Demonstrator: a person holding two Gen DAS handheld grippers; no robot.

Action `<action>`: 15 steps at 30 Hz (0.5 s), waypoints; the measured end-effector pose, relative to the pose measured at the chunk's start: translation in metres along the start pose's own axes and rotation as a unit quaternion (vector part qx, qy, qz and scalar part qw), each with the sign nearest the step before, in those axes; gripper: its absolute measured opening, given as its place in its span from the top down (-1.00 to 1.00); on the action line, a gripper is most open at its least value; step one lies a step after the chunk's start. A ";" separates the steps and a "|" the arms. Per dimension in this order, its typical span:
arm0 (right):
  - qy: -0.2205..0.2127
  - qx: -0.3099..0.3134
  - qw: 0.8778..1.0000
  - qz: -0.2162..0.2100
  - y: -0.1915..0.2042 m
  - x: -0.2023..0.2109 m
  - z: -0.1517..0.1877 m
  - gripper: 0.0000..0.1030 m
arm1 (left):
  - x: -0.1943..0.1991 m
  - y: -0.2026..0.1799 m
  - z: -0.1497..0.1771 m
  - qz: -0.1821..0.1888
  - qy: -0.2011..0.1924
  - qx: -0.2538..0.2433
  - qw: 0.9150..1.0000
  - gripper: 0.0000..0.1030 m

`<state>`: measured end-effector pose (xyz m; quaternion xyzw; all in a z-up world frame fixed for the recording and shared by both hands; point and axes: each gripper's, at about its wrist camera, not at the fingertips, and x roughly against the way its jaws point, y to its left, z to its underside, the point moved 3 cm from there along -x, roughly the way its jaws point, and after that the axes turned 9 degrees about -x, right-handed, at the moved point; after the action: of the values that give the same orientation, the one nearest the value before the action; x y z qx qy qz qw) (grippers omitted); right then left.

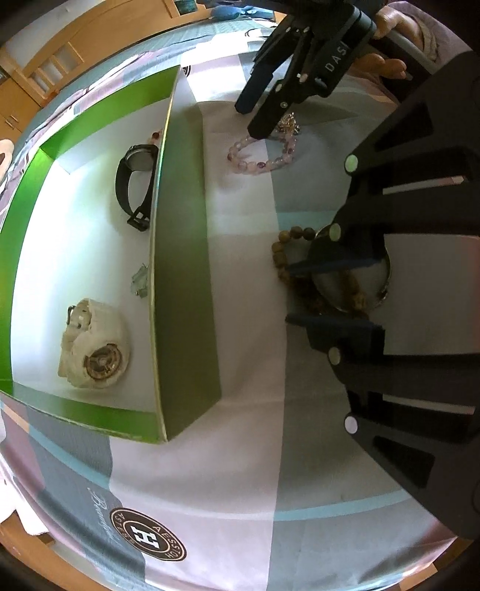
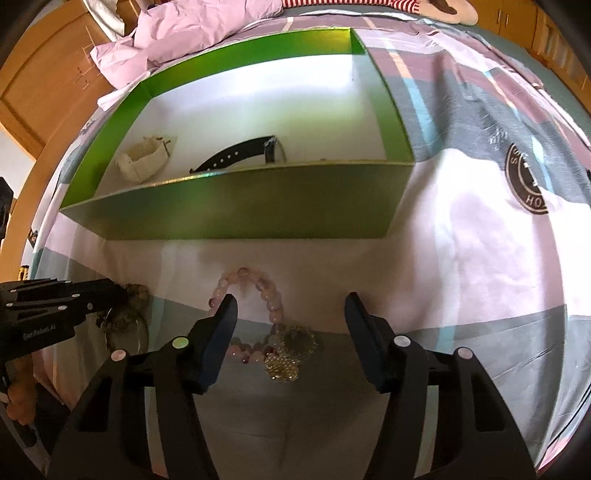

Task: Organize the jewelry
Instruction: 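Grasp the brown bracelet and bangle with the left tool while the right tool grasps the gold charm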

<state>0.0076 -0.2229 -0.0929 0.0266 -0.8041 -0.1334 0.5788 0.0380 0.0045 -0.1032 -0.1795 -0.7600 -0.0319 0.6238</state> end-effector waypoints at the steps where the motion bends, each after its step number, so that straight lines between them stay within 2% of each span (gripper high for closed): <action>1: 0.014 0.007 1.000 0.005 0.001 -0.002 0.002 -0.15 | 0.001 -0.002 -0.002 -0.001 0.001 0.003 1.000 0.48; 4: 0.042 0.041 0.998 0.022 0.006 -0.003 0.011 -0.15 | 0.001 0.001 -0.004 -0.010 0.000 0.007 1.000 0.27; 7: 0.042 0.075 0.996 0.033 0.012 0.002 0.022 -0.14 | 0.000 0.006 -0.004 -0.015 0.003 0.007 1.000 0.22; 8: 0.040 0.093 0.994 0.041 0.015 0.001 0.027 0.01 | -0.001 0.005 -0.005 -0.017 0.004 0.007 1.000 0.22; 10: 0.034 0.121 0.991 0.053 0.021 0.002 0.031 0.49 | 0.003 0.015 -0.003 -0.018 0.003 0.007 1.000 0.22; 11: 0.032 0.124 0.990 0.050 0.021 0.004 0.031 0.58 | 0.004 0.015 -0.004 -0.018 0.002 0.007 1.000 0.22; 15: -0.008 0.115 0.993 0.030 0.018 0.022 0.023 0.58 | 0.010 0.023 -0.006 -0.013 -0.005 0.015 1.000 0.22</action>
<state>-0.0195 -0.2057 -0.0750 0.0682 -0.8188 -0.0230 0.5695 0.0492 0.0264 -0.0964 -0.1604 -0.7661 -0.0280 0.6217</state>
